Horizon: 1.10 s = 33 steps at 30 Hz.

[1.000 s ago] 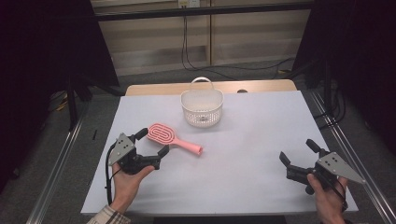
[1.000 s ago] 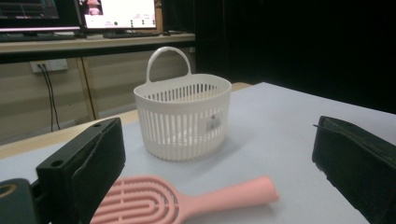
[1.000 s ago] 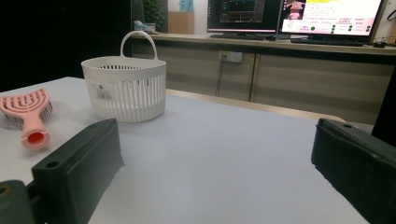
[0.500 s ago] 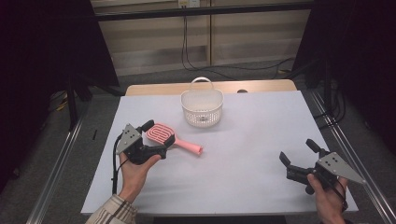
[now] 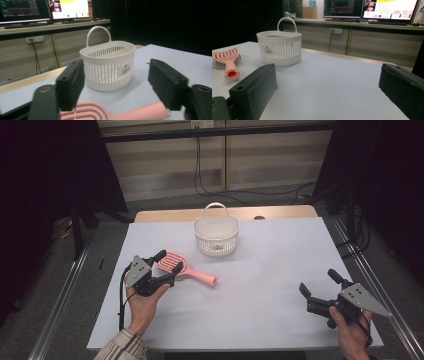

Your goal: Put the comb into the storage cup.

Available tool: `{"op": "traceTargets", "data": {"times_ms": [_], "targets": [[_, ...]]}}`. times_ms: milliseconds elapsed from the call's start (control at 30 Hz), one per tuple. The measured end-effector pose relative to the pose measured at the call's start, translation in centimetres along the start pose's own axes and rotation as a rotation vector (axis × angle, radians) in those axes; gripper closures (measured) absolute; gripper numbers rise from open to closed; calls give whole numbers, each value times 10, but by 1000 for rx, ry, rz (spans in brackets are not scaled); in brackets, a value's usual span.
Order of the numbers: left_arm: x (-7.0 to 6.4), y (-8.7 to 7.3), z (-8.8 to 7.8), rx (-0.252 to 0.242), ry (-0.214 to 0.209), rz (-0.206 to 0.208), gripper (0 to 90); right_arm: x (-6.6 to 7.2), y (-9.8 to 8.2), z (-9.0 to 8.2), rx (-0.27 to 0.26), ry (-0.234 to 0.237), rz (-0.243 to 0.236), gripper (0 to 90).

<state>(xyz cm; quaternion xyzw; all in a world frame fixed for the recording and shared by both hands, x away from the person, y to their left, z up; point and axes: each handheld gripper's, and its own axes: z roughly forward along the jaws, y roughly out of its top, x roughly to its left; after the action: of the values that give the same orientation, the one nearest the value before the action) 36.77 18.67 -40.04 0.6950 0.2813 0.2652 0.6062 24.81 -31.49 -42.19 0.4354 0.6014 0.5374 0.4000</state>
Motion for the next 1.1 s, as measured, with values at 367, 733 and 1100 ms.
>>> {"op": "traceTargets", "data": {"times_ms": [367, 733, 1100], "targets": [[0, 0, -1, 1, -18, -2, 665, 0, 0, 0, 0, 0, 1, 10], [1, 2, -1, 14, -69, -12, 900, 0, 0, 0, 1, 2, -1, 9], [2, 5, 2, 128, -158, -52, 900, 0, 0, 0, 1, 1, 0, 9]]}}
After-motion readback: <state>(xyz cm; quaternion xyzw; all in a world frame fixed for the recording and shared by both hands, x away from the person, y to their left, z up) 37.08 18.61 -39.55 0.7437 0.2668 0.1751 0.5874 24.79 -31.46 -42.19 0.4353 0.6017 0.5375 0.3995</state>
